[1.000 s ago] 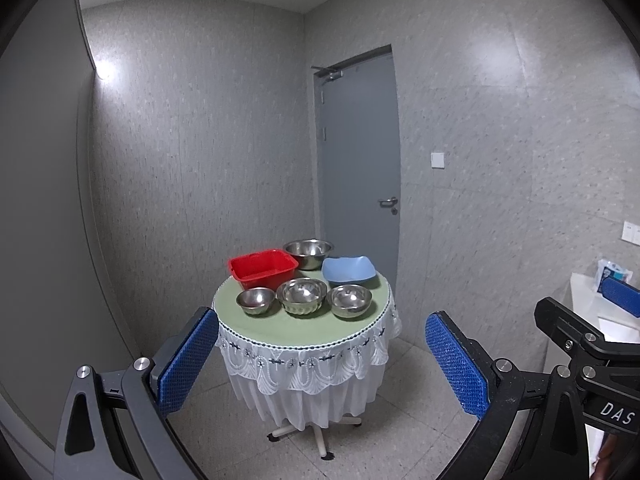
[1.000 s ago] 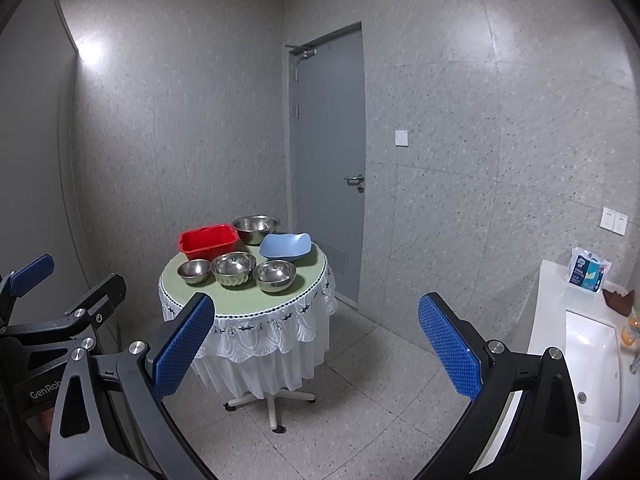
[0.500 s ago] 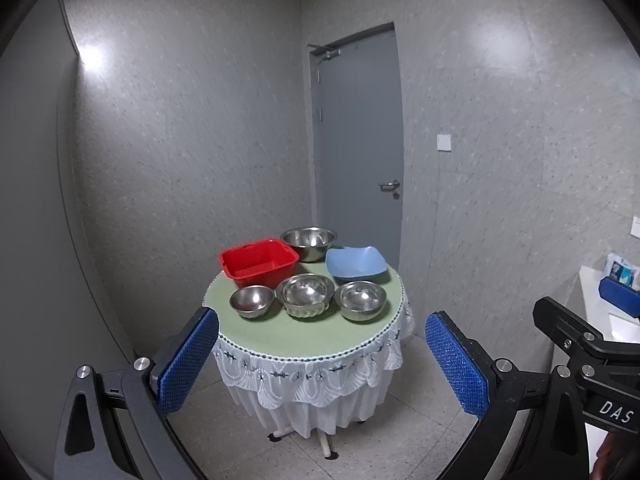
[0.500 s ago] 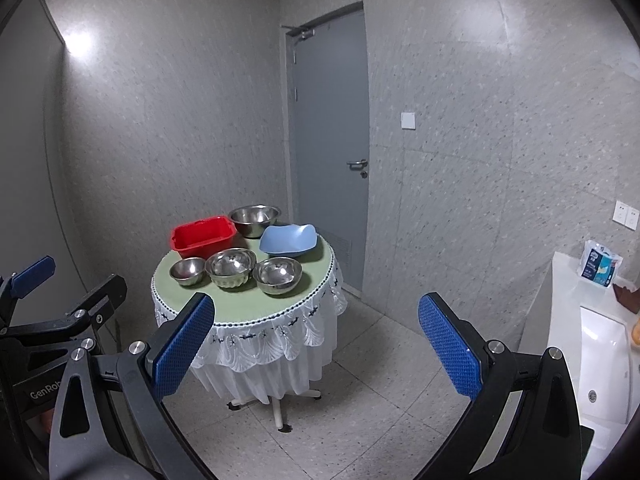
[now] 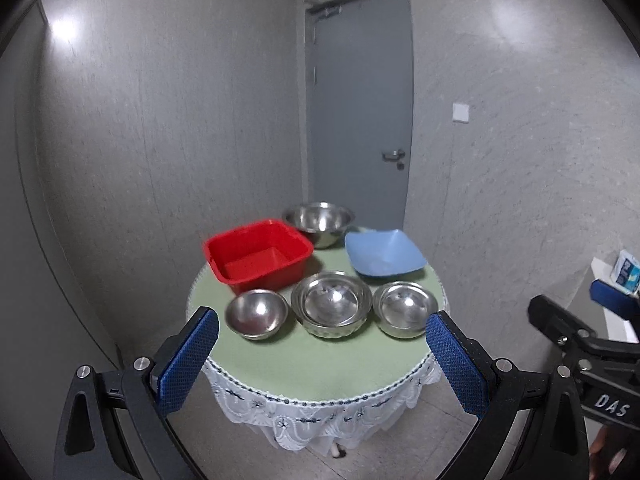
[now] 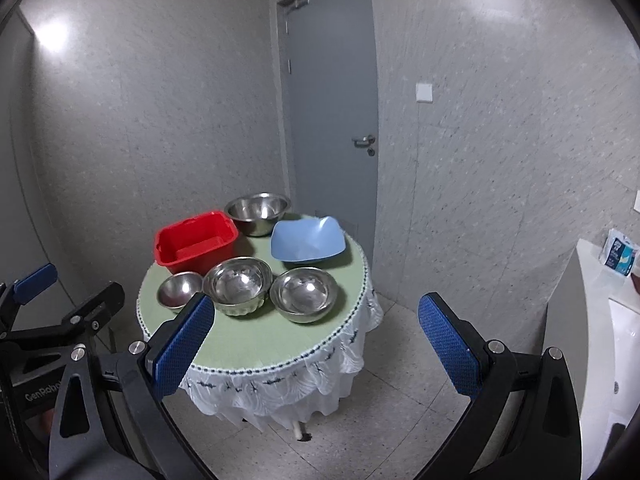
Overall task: Organize plates and bowls
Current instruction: 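Move both tools toward the table over the bowls and plate, then grasp the large steel bowl rim with the right tool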
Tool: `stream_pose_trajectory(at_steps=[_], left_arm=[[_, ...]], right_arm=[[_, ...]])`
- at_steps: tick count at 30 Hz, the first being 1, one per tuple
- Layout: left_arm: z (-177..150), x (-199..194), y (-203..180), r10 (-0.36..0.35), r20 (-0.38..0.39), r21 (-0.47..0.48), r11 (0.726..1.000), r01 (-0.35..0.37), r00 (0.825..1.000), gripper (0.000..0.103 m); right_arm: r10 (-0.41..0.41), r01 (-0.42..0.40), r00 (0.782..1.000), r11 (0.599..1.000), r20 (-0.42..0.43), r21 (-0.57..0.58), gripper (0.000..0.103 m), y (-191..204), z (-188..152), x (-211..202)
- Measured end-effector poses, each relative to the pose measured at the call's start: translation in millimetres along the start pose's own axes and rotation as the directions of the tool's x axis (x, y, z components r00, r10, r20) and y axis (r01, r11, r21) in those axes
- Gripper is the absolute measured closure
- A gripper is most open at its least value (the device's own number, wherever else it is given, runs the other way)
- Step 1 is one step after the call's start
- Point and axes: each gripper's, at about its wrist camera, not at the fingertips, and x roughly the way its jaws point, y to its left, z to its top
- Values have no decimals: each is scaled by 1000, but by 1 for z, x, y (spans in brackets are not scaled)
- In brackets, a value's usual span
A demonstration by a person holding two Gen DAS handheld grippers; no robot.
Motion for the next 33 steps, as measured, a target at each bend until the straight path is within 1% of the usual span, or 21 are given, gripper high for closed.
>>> stream_pose_trajectory(at_steps=[2,4,6,8,10,12,14,15,17,19,20,21,23,25,28,30,31,33], left_arm=[[8,23,9,-1,-27,-3,1000,1,1000,1],[17,50,18,12,-54,-6,1000,-12,998,1],[26,80,26,18,-85,-32,999,-21,996,1],[33,104,29,35,-109,-51,998,-41,993,1],[40,128,25,60,-130,-60,996,-68,990,1],[51,155,25,72,-147,-76,994,-84,986,1],[60,176,16,93,-159,-89,990,-108,983,1],[65,190,13,108,-170,-91,988,-125,980,1],[72,217,10,146,-208,-100,980,-170,967,1],[74,242,15,170,-241,-134,969,-207,956,1],[73,249,15,182,-251,-148,964,-223,951,1],[71,259,19,195,-272,-169,954,-246,942,1],[65,279,26,194,-328,-213,938,-272,925,2],[58,288,23,198,-356,-235,927,-293,913,4],[54,299,17,222,-383,-242,912,-330,897,5],[54,303,13,232,-386,-241,909,-340,893,5],[56,306,14,234,-382,-241,909,-341,894,6],[68,310,11,251,-350,-229,912,-342,903,5]], right_arm=[[6,-7,999,1000,-40,-10,0,7,6,29],[9,-9,998,1000,-61,-12,0,12,11,55],[6,-8,996,1000,-89,-21,0,15,16,82],[20,-24,993,999,-117,-37,0,18,20,110],[33,-42,989,997,-147,-63,0,21,24,142],[69,-82,980,994,-185,-69,0,18,29,175],[83,-101,975,992,-204,-80,0,13,34,200],[94,-117,972,989,-216,-95,0,10,39,218],[123,-156,964,980,-236,-125,0,8,48,243],[152,-195,950,971,-271,-137,0,8,56,266],[176,-226,940,964,-293,-143,0,10,60,278],[203,-264,927,951,-317,-163,0,12,62,292],[216,-296,913,934,-345,-199,0,19,63,313],[244,-349,885,911,-397,-218,0,26,61,335],[269,-408,850,880,-453,-243,0,37,55,358],[276,-432,834,865,-477,-256,0,43,52,370],[276,-437,831,861,-483,-261,0,44,52,376],[290,-451,826,855,-484,-256,0,46,56,384]])
